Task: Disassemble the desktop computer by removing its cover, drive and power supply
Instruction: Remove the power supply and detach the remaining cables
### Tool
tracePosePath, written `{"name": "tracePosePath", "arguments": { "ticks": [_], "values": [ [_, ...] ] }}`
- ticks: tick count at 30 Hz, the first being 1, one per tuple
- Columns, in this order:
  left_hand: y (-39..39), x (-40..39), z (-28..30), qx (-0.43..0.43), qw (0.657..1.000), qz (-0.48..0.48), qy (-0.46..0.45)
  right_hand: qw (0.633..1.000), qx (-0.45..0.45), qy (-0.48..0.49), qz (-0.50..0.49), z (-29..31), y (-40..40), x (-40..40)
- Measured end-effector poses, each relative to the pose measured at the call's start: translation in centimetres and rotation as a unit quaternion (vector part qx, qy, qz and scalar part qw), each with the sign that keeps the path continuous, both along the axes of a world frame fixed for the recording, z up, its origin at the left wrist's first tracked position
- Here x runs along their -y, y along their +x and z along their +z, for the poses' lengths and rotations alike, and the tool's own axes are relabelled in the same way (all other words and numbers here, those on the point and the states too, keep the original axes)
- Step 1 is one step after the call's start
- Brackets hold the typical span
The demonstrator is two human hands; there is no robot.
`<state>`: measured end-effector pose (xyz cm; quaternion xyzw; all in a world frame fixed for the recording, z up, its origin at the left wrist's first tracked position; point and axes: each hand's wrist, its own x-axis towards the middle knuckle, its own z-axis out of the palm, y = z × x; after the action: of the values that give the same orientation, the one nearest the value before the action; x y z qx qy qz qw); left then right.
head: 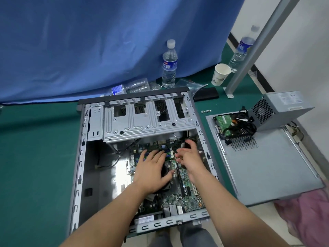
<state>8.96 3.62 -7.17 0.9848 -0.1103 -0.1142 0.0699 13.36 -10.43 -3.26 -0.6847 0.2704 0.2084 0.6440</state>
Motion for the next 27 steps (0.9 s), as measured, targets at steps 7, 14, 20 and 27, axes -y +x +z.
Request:
{"name": "tracePosePath", "arguments": {
  "ticks": [7,14,20,27],
  "values": [
    [0.1,0.1,-0.2,0.016,1.0,-0.001,-0.003,0.999,-0.044,-0.025,0.007,-1.0,-0.1,0.3],
    [0.1,0.1,-0.3,0.03,1.0,0.003,-0.007,0.996,-0.069,0.008,-0.053,-1.7,0.2,0.1],
    [0.0,0.1,-0.5,0.032,0.999,0.007,-0.01,0.997,-0.055,0.038,-0.042,-1.8,0.4,0.0],
    [0.0,0.1,-0.4,0.03,0.999,0.008,-0.016,0.997,-0.058,0.011,-0.047,-2.5,1.3,-0.4]
  ]
}}
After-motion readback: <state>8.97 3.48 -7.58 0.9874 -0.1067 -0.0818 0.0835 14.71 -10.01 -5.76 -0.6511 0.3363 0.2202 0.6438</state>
